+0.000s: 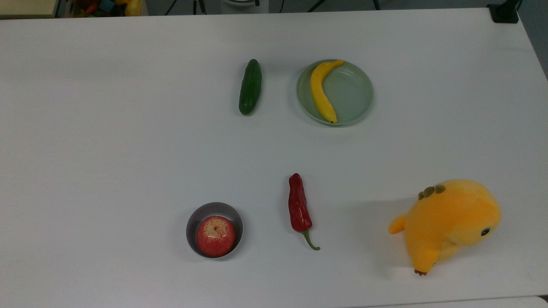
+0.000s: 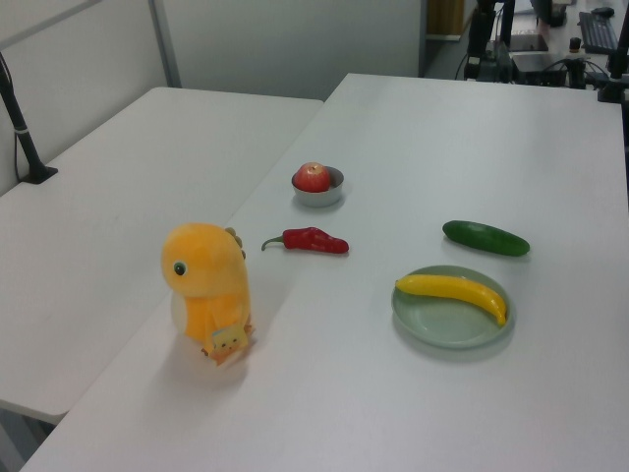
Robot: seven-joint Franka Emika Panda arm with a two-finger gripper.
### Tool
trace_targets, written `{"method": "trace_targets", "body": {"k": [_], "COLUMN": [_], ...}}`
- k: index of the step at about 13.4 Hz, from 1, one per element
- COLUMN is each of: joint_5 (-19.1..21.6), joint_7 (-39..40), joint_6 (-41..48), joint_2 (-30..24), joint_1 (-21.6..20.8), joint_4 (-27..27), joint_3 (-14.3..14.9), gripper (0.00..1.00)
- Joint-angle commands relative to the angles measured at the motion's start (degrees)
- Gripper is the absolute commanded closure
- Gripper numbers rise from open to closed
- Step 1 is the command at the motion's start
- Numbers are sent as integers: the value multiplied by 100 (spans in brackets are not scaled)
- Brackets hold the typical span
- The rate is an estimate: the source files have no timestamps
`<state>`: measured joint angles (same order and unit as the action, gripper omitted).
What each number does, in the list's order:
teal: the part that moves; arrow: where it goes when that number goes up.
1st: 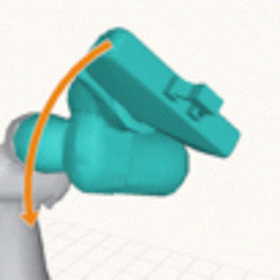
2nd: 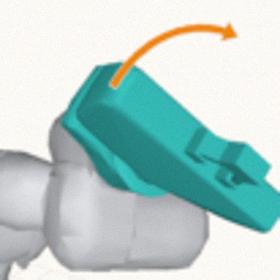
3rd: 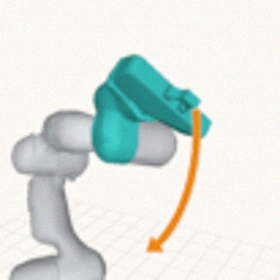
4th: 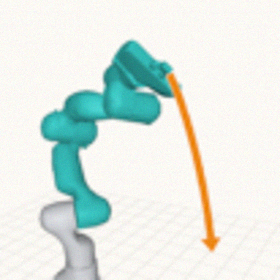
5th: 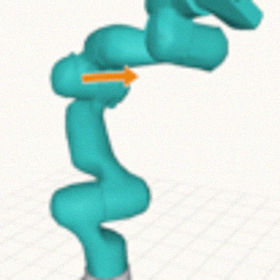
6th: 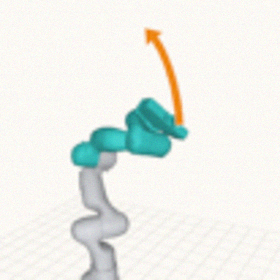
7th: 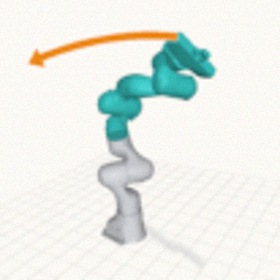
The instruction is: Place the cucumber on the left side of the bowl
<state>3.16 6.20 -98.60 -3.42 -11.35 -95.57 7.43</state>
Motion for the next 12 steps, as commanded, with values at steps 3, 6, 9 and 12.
{"method": "trace_targets", "body": {"k": [3,6,9,12], "joint_5": [-9,-9,-88,-114], "joint_7": [66,57,40,-4], "joint_6": [-133,-116,-81,-63], "joint_2": [25,201,167,193], "joint_1": [-210,-219,-201,-140], "joint_4": [-392,-496,-996,-1270], "joint_3": [-22,-163,-365,-374], "gripper": [0,0,0,0]}}
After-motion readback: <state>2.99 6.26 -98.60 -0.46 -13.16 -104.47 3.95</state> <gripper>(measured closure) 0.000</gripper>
